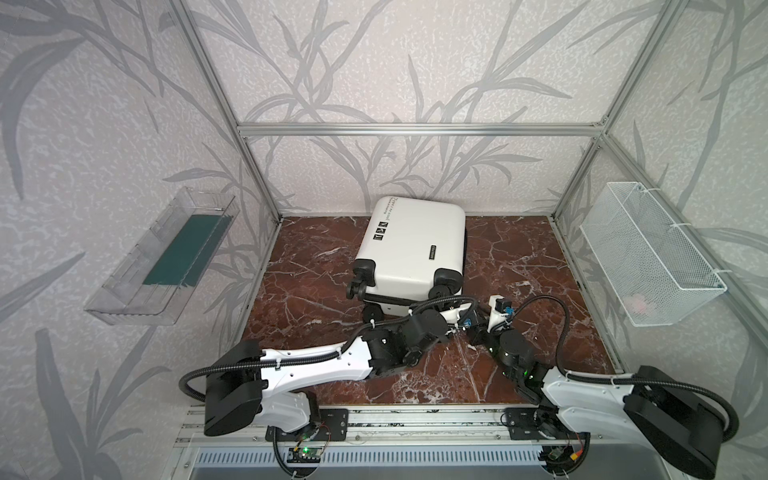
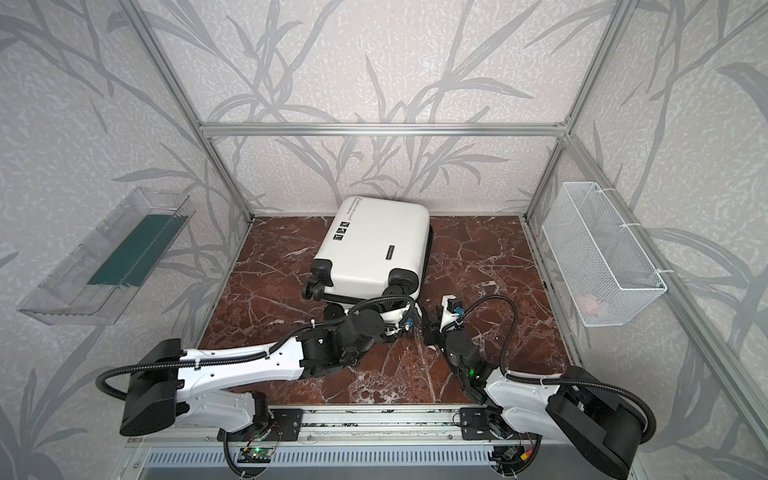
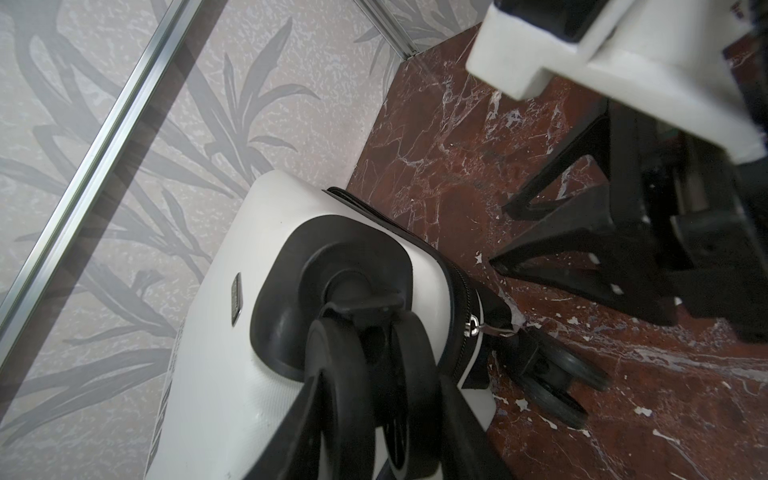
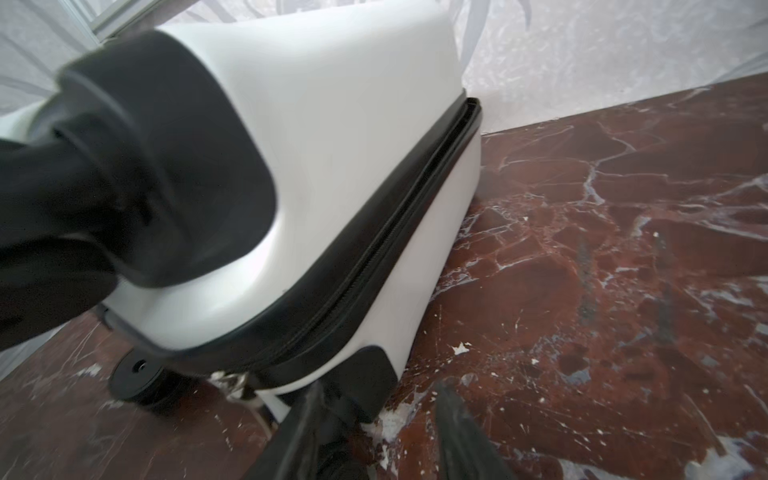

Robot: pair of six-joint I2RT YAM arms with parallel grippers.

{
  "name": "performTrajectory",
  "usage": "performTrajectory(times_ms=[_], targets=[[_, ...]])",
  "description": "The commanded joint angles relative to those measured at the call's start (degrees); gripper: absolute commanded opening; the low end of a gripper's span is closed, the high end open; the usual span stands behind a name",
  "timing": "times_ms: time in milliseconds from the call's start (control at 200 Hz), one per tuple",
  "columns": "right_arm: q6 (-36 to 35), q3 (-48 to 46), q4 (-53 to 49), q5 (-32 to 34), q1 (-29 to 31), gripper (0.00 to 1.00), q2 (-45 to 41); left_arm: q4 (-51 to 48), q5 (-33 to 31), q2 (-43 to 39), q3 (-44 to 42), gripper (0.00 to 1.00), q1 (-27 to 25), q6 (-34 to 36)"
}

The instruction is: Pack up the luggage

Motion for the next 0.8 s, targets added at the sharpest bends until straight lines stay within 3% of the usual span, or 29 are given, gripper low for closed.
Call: performTrajectory(times_ms=[0,175,516,797], targets=[[-3.98,-0.19,-5.1,-6.4,-0.29,0.49,-4.26,4.64,-0.99,-3.14,1.39,0.0,0.31,-1.1],[-5.36,0.93,-7.68,-9.05,-0.65,0.51,-5.25,4.64,-0.77,-2.16,1.89,0.0,0.26,-1.11],[-5.73,3.55,2.52,-11.64,-0.69,0.52,8.31,4.37,-0.83,-1.69,2.49,0.0,0.31,-1.43],[-5.92,6.19,4.35,-11.95,-0.57,0.52,11.4,4.46,-0.81,-1.42,2.46,0.0,0.31,-1.37]])
